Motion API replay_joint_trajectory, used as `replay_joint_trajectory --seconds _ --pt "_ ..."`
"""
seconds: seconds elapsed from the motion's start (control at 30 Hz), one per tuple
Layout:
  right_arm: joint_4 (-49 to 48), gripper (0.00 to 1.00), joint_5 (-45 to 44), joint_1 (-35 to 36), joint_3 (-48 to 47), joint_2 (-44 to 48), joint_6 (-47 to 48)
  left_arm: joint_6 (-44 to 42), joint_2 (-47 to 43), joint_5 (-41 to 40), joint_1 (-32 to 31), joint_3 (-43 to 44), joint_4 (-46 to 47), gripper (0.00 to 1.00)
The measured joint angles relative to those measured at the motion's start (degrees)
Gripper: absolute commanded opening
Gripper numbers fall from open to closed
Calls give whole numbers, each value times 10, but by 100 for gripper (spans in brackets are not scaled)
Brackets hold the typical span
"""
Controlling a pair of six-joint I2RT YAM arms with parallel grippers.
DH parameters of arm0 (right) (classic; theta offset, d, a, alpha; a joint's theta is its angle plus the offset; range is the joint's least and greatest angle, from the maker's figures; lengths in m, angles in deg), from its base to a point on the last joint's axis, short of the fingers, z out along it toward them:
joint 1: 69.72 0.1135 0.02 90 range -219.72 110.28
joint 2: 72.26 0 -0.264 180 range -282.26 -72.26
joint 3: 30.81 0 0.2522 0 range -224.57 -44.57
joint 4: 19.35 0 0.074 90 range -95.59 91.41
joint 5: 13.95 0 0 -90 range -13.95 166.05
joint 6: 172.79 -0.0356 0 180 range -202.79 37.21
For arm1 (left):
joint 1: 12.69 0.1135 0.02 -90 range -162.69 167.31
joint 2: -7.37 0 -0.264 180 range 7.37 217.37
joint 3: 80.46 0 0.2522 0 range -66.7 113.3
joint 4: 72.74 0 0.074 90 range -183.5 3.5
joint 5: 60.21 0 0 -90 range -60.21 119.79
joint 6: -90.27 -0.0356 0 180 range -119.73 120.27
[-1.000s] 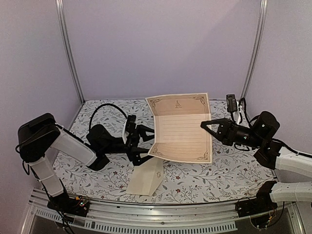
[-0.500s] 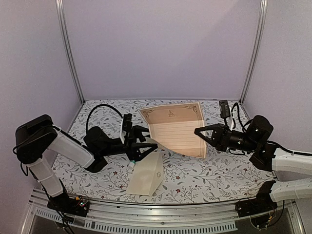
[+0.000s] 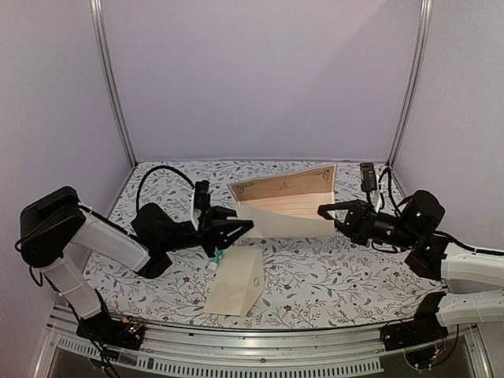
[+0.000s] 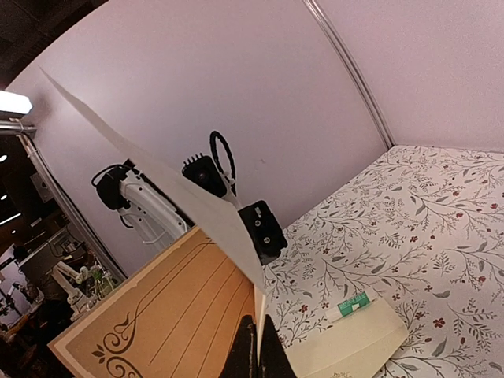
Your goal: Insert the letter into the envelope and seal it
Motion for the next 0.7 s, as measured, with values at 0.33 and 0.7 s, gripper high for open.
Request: replay_joint_trajectory --seconds 0.33,0.7 --pt "-16 1 -12 0 5 18 7 4 -7 0 -3 0 0 0" --pt "-9 57 -1 1 -5 -10 13 5 -17 -6 -3 -8 -2 0"
